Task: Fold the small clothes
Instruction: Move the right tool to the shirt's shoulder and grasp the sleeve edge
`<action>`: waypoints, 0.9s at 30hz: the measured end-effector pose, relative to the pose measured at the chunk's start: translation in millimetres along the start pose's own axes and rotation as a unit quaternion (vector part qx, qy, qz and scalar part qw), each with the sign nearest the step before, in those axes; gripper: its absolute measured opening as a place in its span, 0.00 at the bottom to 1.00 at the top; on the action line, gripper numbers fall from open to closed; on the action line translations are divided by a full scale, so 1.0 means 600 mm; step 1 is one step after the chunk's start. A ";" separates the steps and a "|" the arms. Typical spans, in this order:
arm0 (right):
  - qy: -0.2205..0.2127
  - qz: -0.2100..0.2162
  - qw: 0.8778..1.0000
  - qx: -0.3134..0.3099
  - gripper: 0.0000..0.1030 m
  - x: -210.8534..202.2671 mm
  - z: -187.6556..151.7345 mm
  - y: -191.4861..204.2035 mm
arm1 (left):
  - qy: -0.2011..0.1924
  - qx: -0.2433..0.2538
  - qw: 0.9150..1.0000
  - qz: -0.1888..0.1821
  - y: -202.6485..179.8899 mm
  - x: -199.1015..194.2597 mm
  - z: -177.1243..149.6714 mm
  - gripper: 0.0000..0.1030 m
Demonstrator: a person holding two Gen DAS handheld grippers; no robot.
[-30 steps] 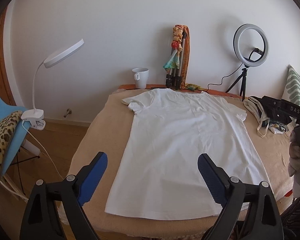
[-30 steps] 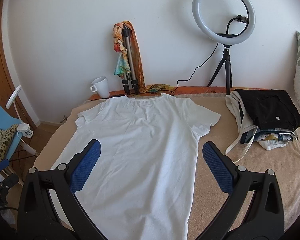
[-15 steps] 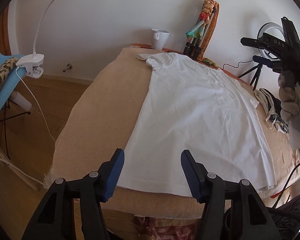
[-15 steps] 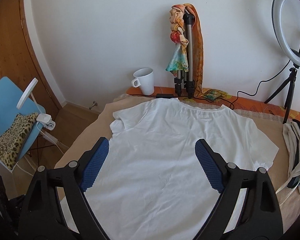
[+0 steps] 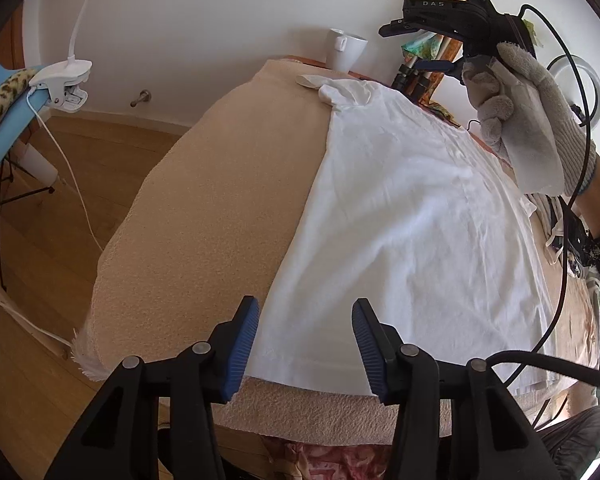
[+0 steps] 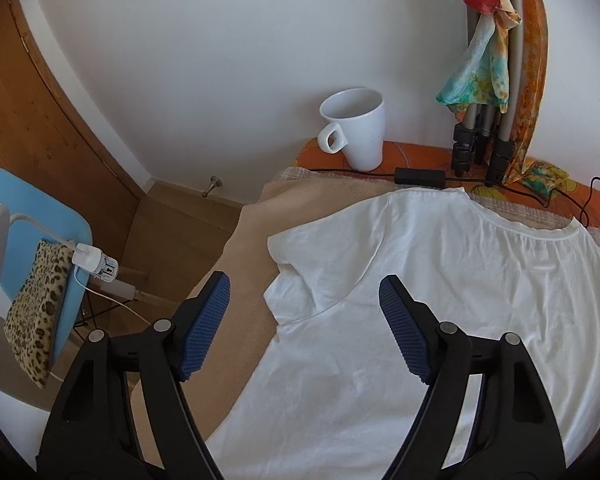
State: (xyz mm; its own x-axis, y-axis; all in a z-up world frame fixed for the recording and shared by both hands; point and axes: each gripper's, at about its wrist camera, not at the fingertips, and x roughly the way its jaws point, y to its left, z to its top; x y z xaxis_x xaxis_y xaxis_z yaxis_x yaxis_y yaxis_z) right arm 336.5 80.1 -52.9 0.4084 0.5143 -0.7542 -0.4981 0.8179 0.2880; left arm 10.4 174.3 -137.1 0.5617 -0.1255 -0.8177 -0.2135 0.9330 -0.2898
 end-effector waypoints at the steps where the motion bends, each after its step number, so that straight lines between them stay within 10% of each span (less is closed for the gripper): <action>1: 0.003 -0.004 1.000 -0.004 0.78 0.017 0.004 0.007 | 0.002 -0.002 1.000 0.000 0.002 0.003 0.000 0.46; 16: 0.059 -0.051 0.991 -0.110 0.67 0.216 0.013 0.093 | 0.035 -0.011 0.999 -0.014 0.003 0.046 0.005 0.31; 27: 0.087 -0.119 0.977 -0.155 0.36 0.279 0.005 0.089 | 0.030 -0.021 0.999 -0.036 0.004 0.044 0.008 0.02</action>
State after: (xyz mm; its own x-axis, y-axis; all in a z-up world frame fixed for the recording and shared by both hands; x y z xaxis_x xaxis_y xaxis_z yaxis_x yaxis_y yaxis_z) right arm 380.5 210.6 -161.9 0.4179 0.2453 -0.8748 -0.6232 0.7780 -0.0795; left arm 28.6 175.1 -157.1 0.5273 -0.2127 -0.8226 -0.2087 0.9061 -0.3680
